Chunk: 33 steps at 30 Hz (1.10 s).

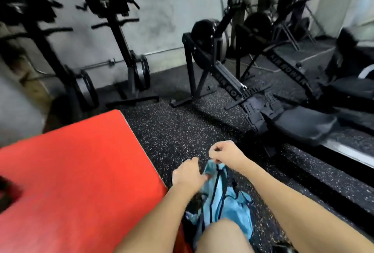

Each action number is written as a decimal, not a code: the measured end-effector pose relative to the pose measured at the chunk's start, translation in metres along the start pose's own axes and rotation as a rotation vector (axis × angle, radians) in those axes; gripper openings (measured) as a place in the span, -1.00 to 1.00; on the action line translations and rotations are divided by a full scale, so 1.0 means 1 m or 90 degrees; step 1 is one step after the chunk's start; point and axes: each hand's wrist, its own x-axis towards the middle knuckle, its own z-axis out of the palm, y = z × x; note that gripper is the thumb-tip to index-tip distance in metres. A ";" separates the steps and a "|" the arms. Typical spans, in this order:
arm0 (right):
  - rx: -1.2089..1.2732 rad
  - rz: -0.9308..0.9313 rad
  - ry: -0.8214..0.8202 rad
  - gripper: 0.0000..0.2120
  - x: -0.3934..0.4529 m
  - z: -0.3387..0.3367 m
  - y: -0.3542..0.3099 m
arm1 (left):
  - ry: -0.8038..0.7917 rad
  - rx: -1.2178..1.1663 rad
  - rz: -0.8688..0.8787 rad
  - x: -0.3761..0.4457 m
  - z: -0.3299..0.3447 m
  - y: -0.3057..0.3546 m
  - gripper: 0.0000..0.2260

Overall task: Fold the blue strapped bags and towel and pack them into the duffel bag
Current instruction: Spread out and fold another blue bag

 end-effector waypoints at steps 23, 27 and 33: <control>-0.296 0.252 -0.176 -0.88 -0.040 0.105 0.197 | -0.107 0.100 0.153 -0.008 0.119 -0.019 -0.80; -0.349 0.267 -0.236 -0.89 -0.038 0.114 0.259 | -0.191 0.132 0.072 0.011 0.188 -0.031 -0.77; -0.432 0.295 -0.291 -0.64 -0.034 0.133 0.325 | -0.277 0.188 0.041 0.035 0.273 -0.054 -0.75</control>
